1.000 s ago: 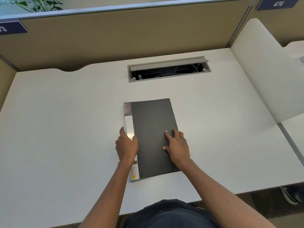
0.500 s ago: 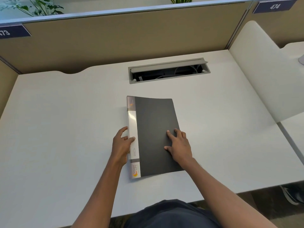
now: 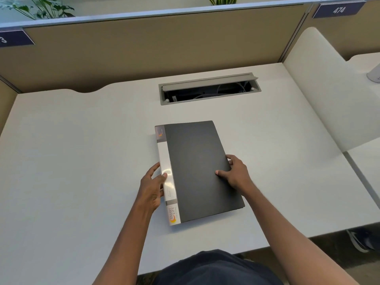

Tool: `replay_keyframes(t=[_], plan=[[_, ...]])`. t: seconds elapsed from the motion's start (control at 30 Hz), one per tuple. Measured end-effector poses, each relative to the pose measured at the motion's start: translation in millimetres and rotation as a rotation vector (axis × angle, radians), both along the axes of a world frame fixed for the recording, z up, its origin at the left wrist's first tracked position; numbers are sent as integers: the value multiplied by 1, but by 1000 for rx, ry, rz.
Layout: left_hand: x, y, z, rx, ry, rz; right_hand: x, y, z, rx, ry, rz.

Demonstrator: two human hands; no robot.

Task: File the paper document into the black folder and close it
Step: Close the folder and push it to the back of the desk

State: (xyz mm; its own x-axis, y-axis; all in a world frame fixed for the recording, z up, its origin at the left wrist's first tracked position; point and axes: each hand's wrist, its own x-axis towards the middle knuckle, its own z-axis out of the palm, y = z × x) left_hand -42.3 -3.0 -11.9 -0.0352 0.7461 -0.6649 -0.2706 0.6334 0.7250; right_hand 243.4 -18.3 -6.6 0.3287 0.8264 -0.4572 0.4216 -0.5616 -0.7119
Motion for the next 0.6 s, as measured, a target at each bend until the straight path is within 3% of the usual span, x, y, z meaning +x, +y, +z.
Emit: replay_keyframes(t=[0.27, 0.6], plan=[[-32, 15, -7, 147, 348, -43, -49, 23, 2, 12, -55, 25], [-119, 74, -6, 194, 611, -115, -150, 87, 6, 76, -94, 114]])
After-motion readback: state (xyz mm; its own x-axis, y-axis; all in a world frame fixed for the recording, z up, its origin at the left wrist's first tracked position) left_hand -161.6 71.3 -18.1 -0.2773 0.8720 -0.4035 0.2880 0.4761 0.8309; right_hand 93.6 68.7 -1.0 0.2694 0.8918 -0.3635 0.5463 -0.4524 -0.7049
